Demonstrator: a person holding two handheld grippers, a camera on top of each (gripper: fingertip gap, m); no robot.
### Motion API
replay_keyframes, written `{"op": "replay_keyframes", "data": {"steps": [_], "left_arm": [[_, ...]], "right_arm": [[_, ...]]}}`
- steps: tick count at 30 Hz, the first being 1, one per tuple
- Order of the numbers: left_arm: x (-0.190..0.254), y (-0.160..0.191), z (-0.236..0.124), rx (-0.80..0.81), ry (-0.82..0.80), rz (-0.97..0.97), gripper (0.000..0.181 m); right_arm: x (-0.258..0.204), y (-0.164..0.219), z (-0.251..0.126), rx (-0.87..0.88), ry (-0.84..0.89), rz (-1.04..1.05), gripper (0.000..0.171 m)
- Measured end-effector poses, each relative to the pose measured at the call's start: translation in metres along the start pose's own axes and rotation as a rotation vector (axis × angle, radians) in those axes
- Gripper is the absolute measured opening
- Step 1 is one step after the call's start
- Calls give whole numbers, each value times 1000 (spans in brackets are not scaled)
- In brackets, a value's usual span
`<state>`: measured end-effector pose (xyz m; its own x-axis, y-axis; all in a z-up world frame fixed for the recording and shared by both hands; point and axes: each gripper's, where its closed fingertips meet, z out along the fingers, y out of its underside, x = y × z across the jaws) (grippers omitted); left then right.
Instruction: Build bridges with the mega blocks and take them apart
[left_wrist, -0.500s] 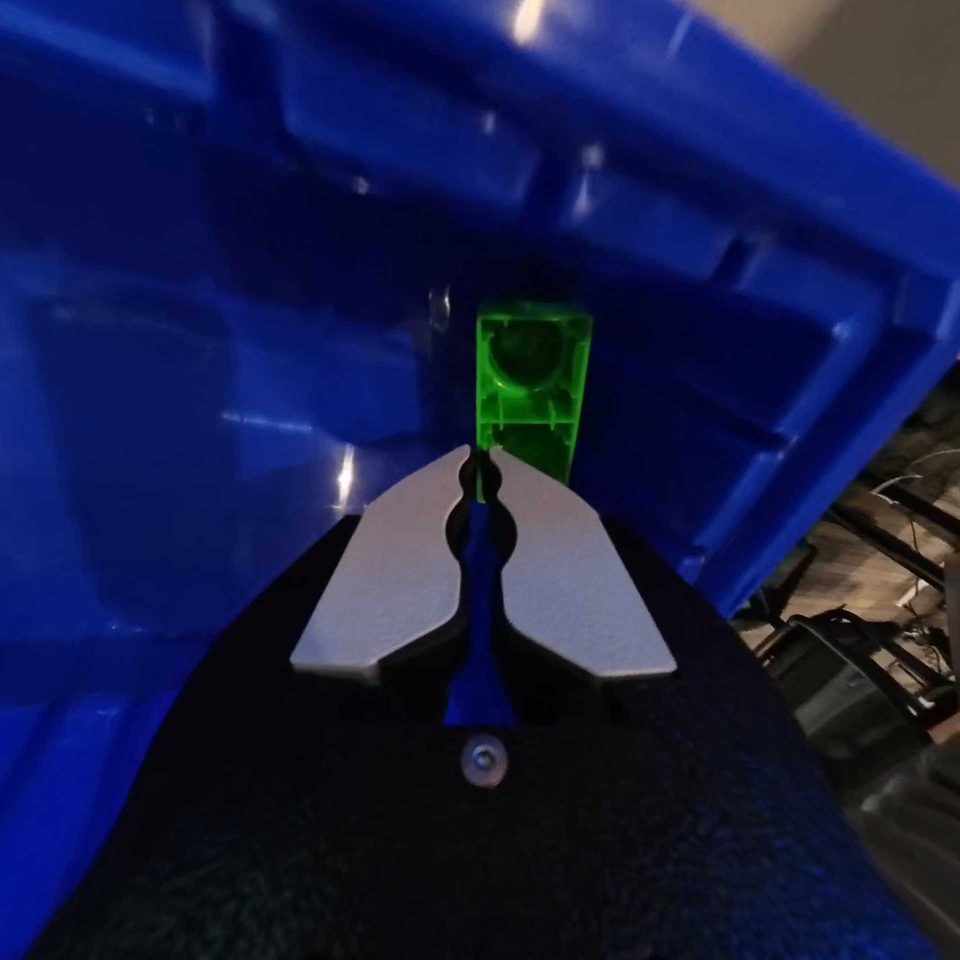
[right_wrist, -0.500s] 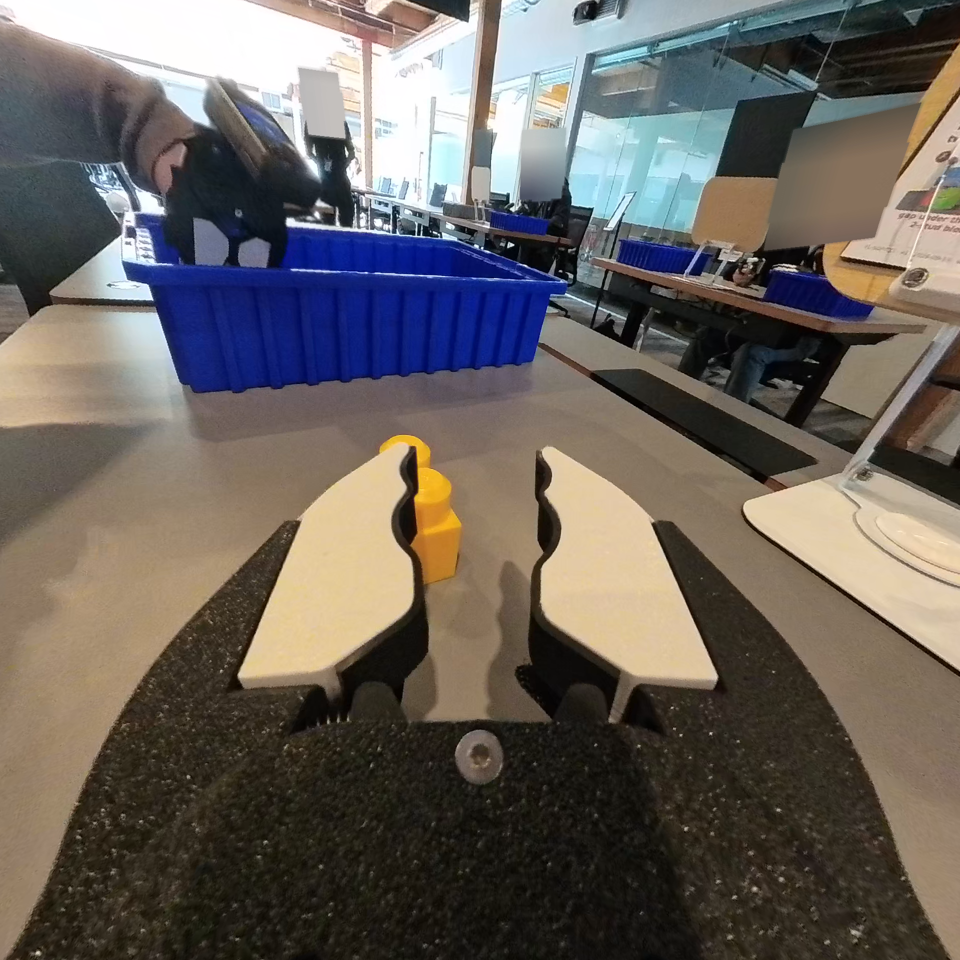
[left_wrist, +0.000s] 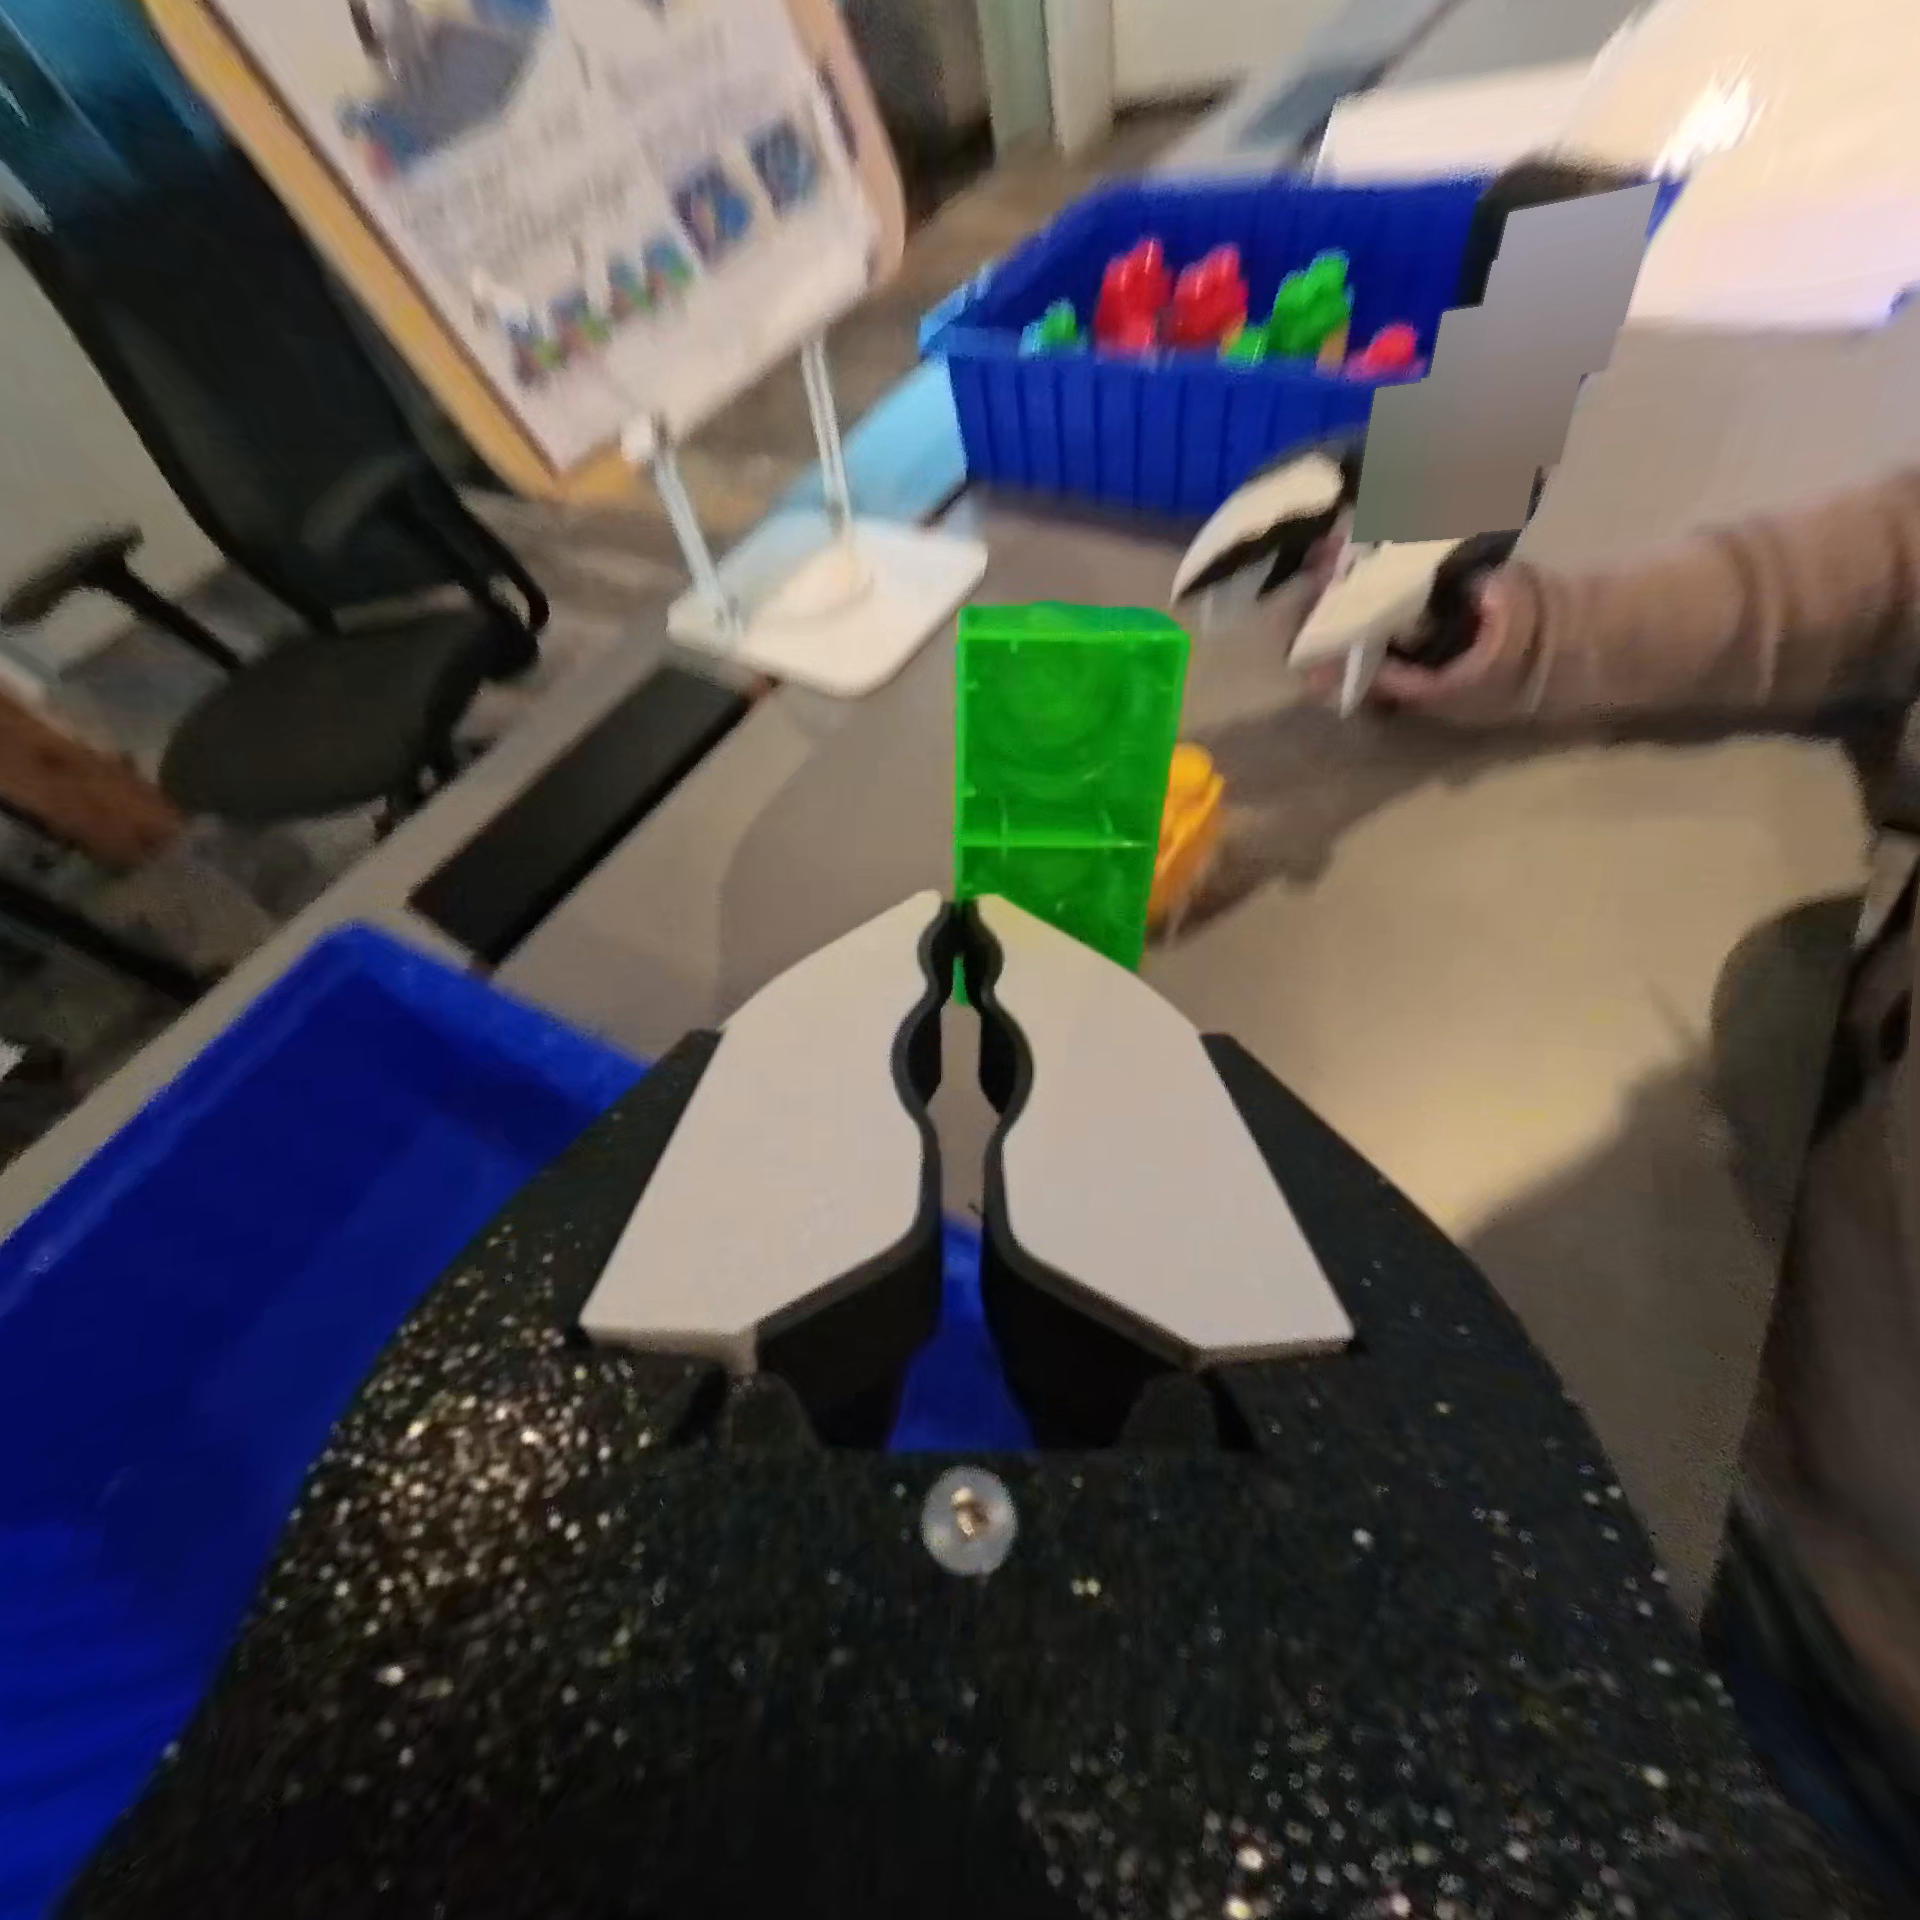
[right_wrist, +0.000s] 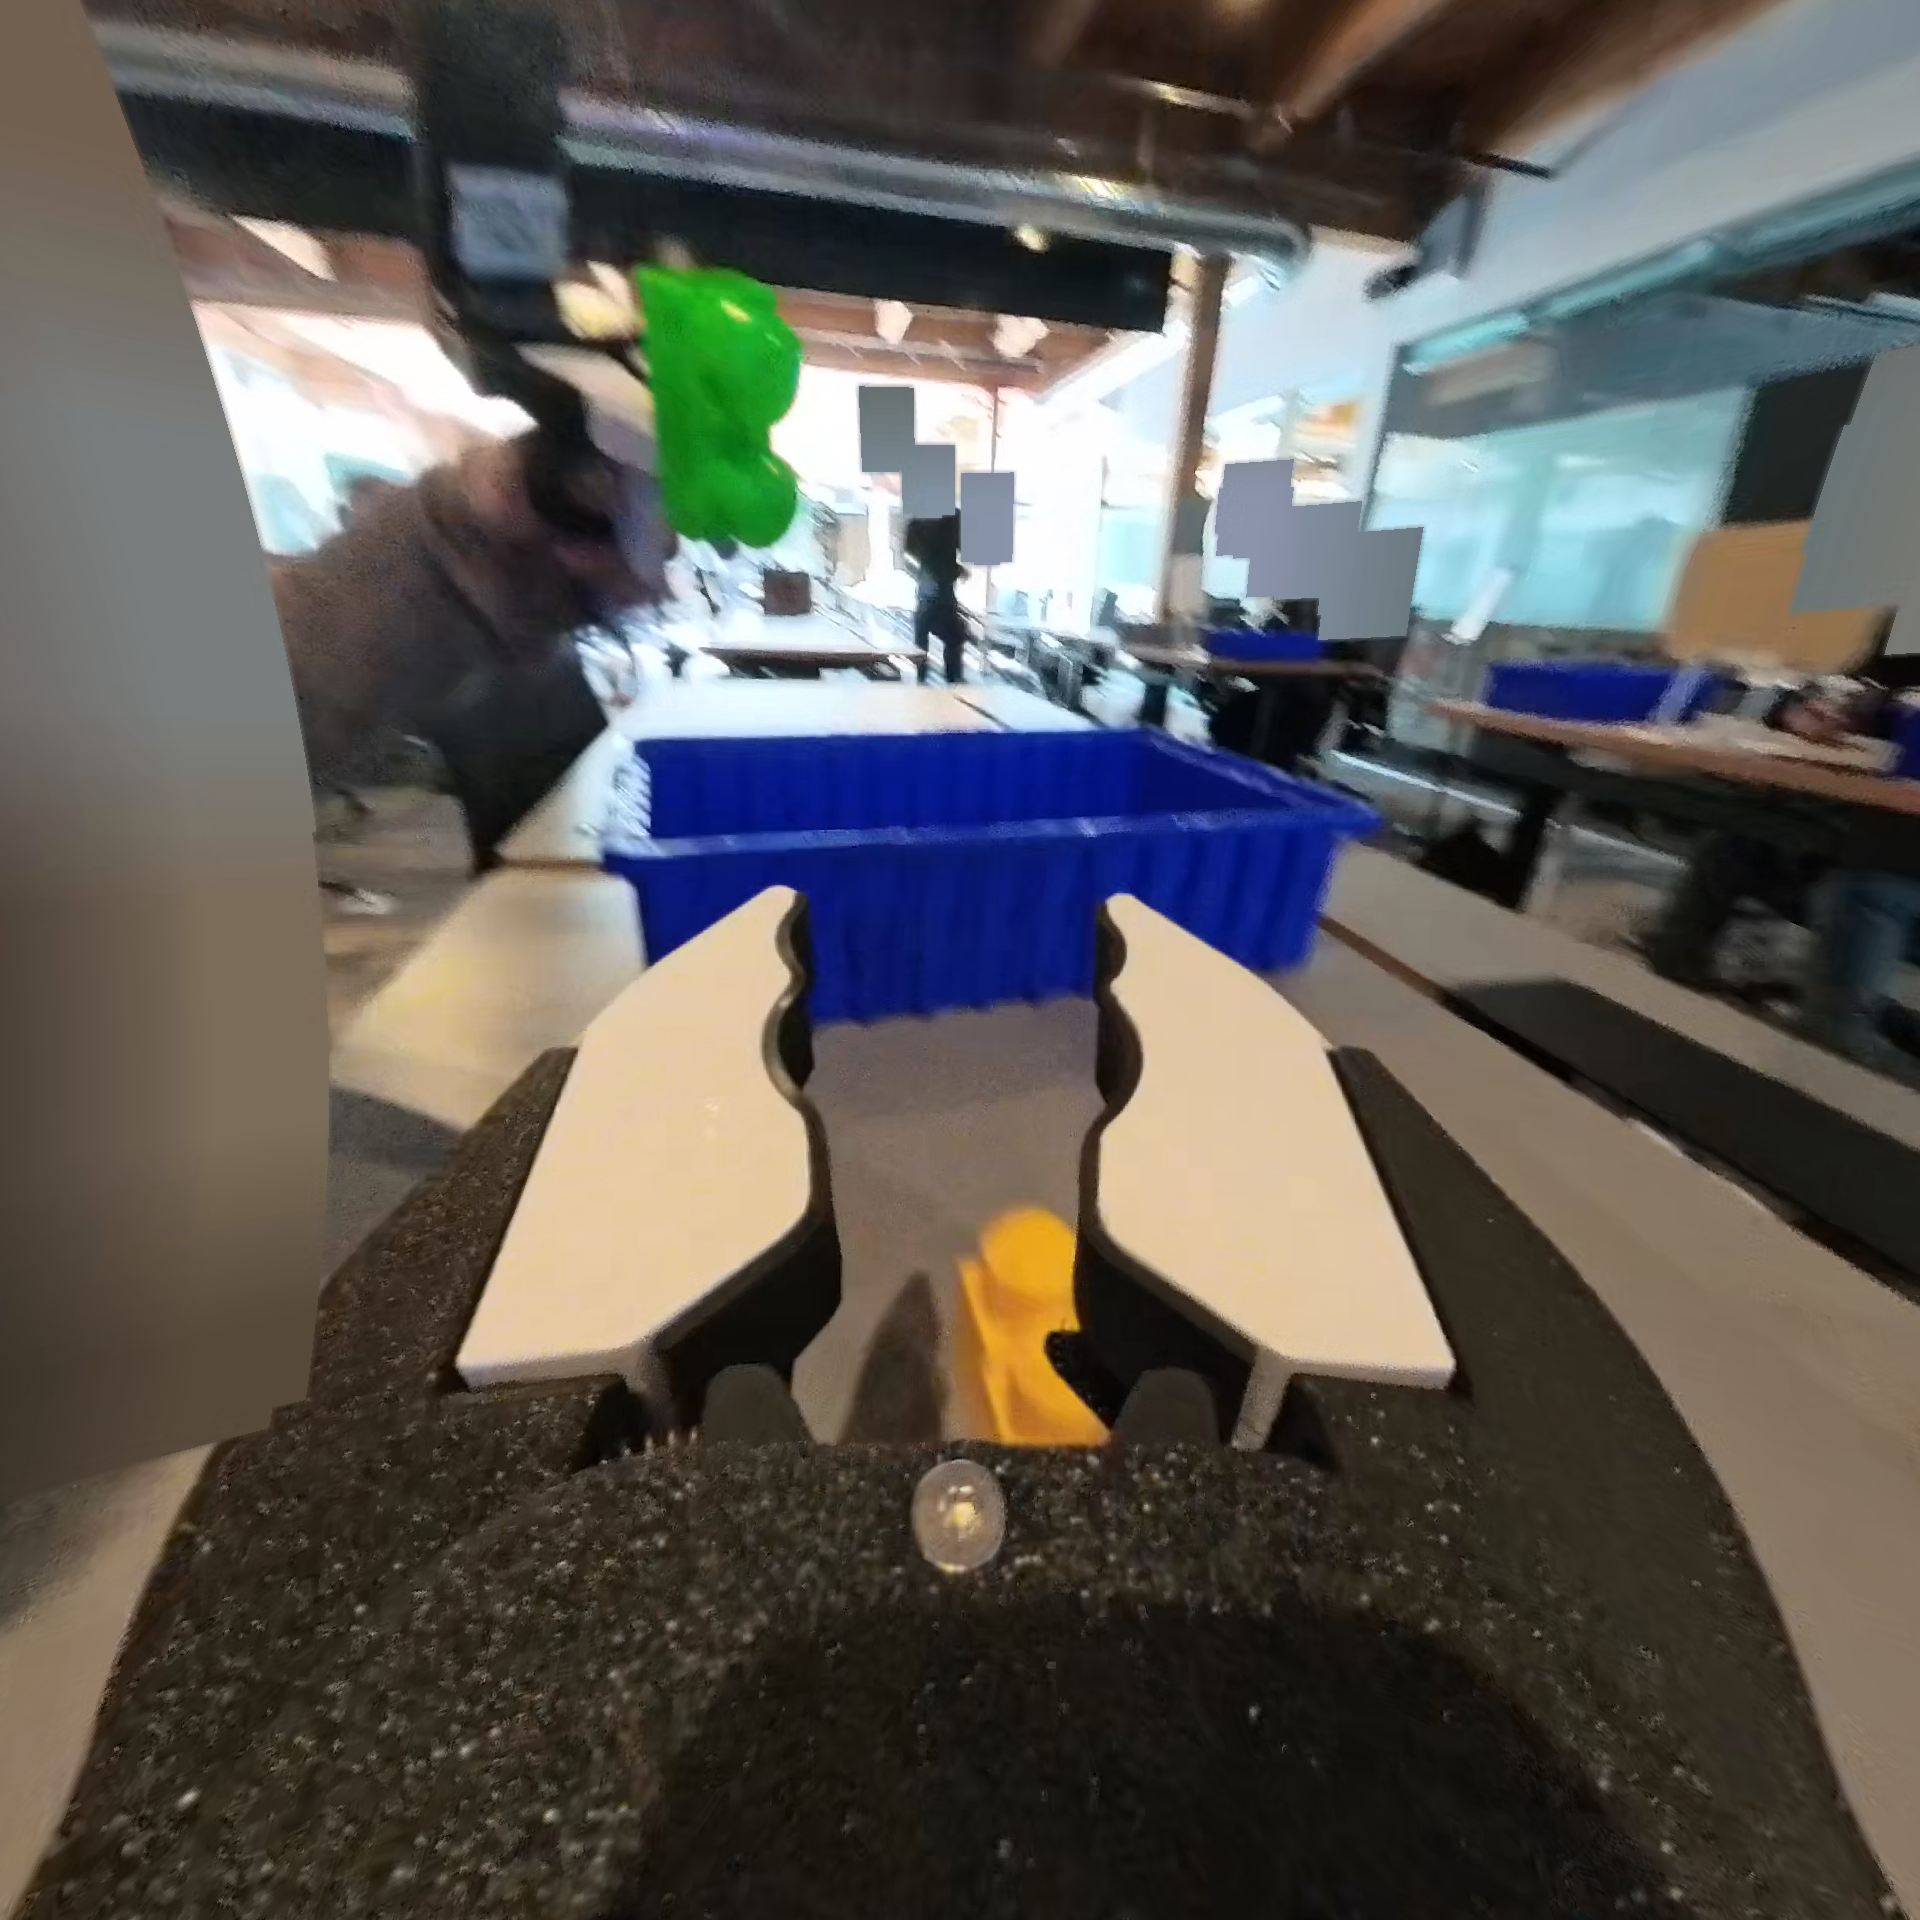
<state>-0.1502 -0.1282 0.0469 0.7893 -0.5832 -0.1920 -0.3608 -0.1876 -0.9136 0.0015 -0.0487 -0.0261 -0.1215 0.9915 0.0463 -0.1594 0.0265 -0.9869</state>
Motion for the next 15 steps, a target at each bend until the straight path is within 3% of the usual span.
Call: {"op": "replay_keyframes", "data": {"steps": [7,9,13,15], "left_arm": [[64,-49,59,306,205,-97,1],[78,-52,74,335,277,-135,1],[94,-52,98,365,339,-159,1],[96,-51,104,383,327,-150,2]], "right_arm": [[-53,-83,48,223,-301,91,71],[-58,-91,48,236,-338,94,64],[-61,-90,35,187,-393,64,34],[-53,-89,27,130,-376,29,33]]}}
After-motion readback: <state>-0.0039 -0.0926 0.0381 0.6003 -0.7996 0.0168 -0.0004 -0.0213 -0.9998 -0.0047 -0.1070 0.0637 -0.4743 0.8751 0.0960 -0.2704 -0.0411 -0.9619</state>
